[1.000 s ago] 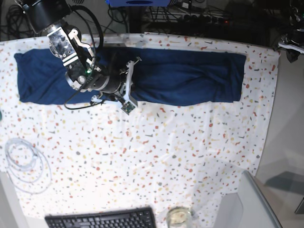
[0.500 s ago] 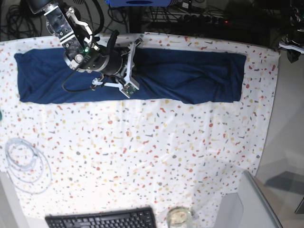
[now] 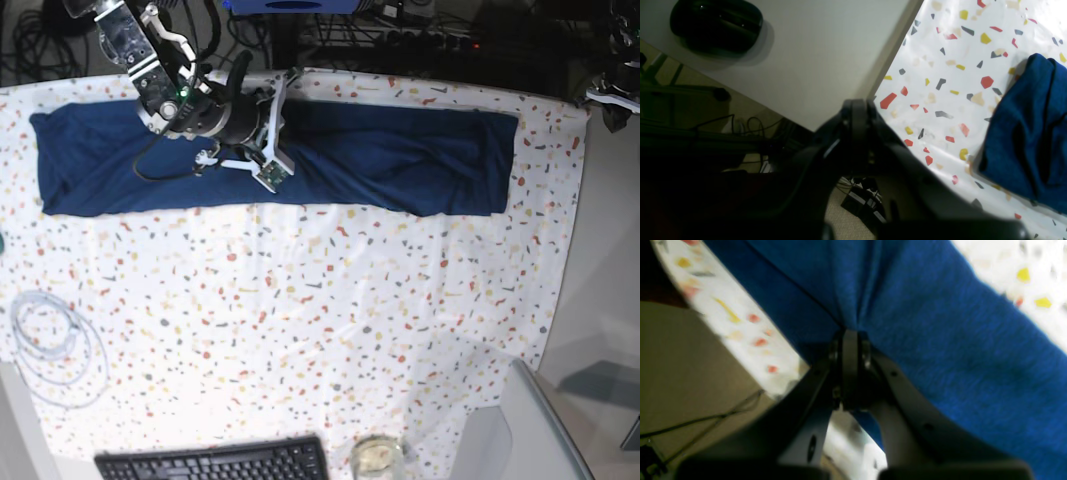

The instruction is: Layout the t-shirt on the table in an organized manner, then fold the t-shirt properly

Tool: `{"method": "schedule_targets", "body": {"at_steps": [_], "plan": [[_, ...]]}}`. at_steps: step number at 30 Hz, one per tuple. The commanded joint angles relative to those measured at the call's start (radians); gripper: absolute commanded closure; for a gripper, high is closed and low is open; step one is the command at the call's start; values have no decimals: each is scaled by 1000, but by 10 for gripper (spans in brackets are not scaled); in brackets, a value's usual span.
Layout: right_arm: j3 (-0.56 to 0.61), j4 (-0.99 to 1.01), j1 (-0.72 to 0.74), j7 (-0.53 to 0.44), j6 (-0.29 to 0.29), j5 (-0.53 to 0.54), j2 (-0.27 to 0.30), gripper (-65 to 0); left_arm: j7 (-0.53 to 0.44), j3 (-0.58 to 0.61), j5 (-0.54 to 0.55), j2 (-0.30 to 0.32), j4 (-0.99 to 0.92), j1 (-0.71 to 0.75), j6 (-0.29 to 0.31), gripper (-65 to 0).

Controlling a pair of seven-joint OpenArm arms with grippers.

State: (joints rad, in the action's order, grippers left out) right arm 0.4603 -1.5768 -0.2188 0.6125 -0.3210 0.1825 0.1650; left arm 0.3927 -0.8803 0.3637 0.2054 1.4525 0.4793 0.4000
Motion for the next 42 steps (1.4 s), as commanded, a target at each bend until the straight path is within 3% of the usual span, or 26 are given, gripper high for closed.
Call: {"method": "schedule_targets", "body": {"at_steps": [1,8,10,15,18,21,24,27,31,39,42], "plan": [[1,-6,5,-16,-2,12,0,0,-24,-6,5,18,15,0,0,0],[-5,-7,-17,-16,-2,15,0,-3,-24,123,11,7,43,-15,0,0],[-18,-61,-37,-16,-2,15,3,-35,-24,169,11,-8,70,-18,-2,0],[-208,-193,-101,-16,0,13,38,-221,-24,312,2,-57,147,-43,-6,0],[-461,-192,-106,-22,0,13,35,-285,-24,402,2,-93,178,-84,-6,0],[-697,-101,-44,-24,-4,13,29,-201,-24,465,2,-145,173,-141,-13,0],[-799,40,38,-24,-7,13,49,-3,-25,568,-39,-165,155,-178,-60,0],[-809,166,104,-26,-66,13,89,-26,-31,668,-147,-166,129,-198,-102,0],[-814,286,172,-58,-142,12,103,-26,-33,702,-210,-168,124,-190,-111,0],[-817,465,235,-133,-146,10,129,-26,-27,652,-217,-157,112,-159,-111,0],[-819,520,236,-159,-145,10,166,-26,-27,631,-217,-156,80,-159,-111,0]]}}
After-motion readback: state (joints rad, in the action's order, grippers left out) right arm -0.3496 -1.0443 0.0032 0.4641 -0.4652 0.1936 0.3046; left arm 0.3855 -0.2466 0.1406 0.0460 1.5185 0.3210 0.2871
